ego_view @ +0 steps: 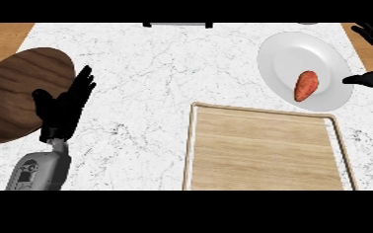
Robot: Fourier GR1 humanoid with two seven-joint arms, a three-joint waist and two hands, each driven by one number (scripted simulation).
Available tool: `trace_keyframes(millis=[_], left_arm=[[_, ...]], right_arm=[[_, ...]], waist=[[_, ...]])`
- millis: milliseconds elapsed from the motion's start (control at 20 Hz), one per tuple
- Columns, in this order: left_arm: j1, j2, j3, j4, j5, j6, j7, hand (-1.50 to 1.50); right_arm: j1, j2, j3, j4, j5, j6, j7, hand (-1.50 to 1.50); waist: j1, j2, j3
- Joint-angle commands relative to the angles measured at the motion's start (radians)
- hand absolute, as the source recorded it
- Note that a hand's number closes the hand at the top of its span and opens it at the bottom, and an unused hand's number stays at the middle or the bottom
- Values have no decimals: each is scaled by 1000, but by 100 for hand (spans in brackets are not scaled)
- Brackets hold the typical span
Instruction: Pick the sweet potato from the tray and place it in the plate
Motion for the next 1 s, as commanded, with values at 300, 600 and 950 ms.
trace_keyframes(millis=[300, 600, 950], left_arm=[[-2, -20, -23, -8, -23, 9, -18, 0], [5, 1, -2, -34, 4, -12, 21, 0], [4, 5, -11, -40, -2, -24, 5, 0]], right_arm=[[101, -49, 6, -14, -29, 125, -191, -150], [145, -83, 12, -10, -42, 124, -207, -150], [97, -129, 25, 4, -43, 98, -137, -150]], waist=[[16, 12, 3], [25, 11, 5], [41, 17, 5]])
